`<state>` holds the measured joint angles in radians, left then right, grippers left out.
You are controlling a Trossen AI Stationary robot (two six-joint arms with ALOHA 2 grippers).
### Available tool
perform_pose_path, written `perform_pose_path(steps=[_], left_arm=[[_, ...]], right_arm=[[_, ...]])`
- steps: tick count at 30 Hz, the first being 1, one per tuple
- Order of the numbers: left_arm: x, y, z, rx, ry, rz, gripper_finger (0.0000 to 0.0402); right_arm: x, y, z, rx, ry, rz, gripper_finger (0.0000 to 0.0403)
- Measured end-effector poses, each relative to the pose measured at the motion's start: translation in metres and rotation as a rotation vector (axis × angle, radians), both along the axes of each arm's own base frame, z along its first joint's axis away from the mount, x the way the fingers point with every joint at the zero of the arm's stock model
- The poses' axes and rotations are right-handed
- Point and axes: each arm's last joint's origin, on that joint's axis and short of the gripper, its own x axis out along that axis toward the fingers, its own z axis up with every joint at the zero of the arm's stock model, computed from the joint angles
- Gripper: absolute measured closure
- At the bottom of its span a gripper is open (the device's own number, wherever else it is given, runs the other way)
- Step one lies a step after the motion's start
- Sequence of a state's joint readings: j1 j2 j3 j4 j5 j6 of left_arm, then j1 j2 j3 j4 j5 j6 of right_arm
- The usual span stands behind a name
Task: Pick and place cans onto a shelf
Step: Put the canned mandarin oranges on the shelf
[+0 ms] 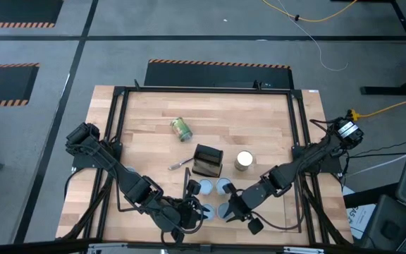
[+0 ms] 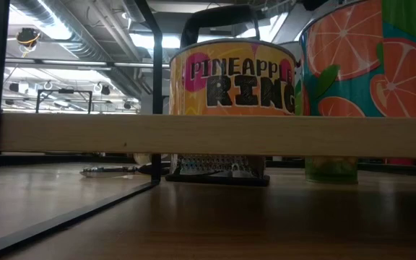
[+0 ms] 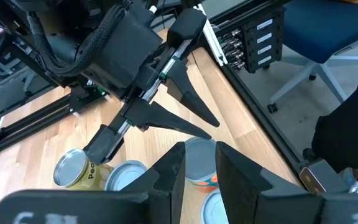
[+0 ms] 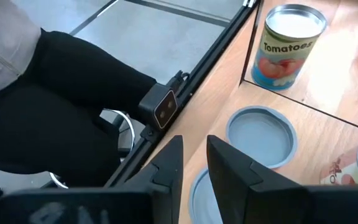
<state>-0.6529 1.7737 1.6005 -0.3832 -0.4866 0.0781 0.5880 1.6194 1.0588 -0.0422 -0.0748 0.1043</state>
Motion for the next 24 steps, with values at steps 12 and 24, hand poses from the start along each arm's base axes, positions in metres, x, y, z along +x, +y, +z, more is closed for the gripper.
perform_pose_path(steps=[12,24], left_arm=[[0.000,0.000,0.000,0.000,0.000,0.000,0.0320],[0.000,0.000,0.000,0.000,0.000,-0.001,0.0320]], right_arm=[[-0.010,0.000,-0.010,-0.181,0.018,0.189,0.0326],[-0.005,0.003,-0.030,-0.278,0.038,0.190,0.0326]])
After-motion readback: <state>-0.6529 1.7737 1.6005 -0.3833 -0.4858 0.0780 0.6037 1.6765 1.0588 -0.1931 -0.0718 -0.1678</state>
